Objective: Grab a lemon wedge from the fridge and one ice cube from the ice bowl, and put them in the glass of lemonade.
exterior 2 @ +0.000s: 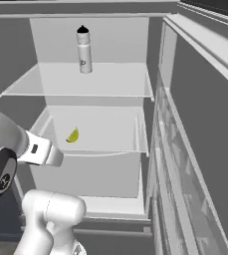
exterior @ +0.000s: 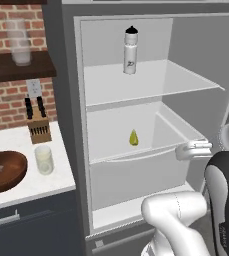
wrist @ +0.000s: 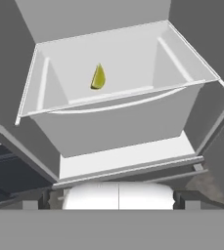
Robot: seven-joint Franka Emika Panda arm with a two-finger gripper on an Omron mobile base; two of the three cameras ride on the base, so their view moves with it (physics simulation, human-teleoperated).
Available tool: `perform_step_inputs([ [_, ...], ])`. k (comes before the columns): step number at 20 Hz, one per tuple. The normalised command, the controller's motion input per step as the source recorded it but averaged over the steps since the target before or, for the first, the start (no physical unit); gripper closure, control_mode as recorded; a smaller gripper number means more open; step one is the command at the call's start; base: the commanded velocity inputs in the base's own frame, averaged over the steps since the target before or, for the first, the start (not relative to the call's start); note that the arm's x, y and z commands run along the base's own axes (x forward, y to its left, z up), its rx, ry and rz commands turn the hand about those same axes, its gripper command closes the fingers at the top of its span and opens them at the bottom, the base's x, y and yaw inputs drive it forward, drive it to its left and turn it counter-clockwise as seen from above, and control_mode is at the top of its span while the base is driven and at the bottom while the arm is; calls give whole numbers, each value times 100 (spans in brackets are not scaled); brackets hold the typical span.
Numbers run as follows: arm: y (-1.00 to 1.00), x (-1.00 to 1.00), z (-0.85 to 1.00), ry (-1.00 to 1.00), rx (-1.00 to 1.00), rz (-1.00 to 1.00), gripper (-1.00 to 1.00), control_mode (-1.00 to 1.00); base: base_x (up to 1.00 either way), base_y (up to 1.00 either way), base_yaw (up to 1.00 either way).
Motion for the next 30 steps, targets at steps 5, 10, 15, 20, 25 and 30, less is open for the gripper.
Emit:
perform_step_inputs([
  [5, 0, 0, 0, 0, 0, 0, -100, 100, 94, 5, 19],
  [10, 0, 0, 0, 0, 0, 0, -100, 100, 13, 4, 3],
  [15, 0, 0, -14, 0, 2, 0, -100, -100, -1, 0, 0],
  [20, -2, 0, -2, 0, 2, 0, -100, -100, 0, 0, 0],
  [25, 0, 16, -1, 0, 0, 0, -100, -100, 0, 0, 0],
  [30, 11, 81, -20, 0, 0, 0, -100, -100, 0, 0, 0],
])
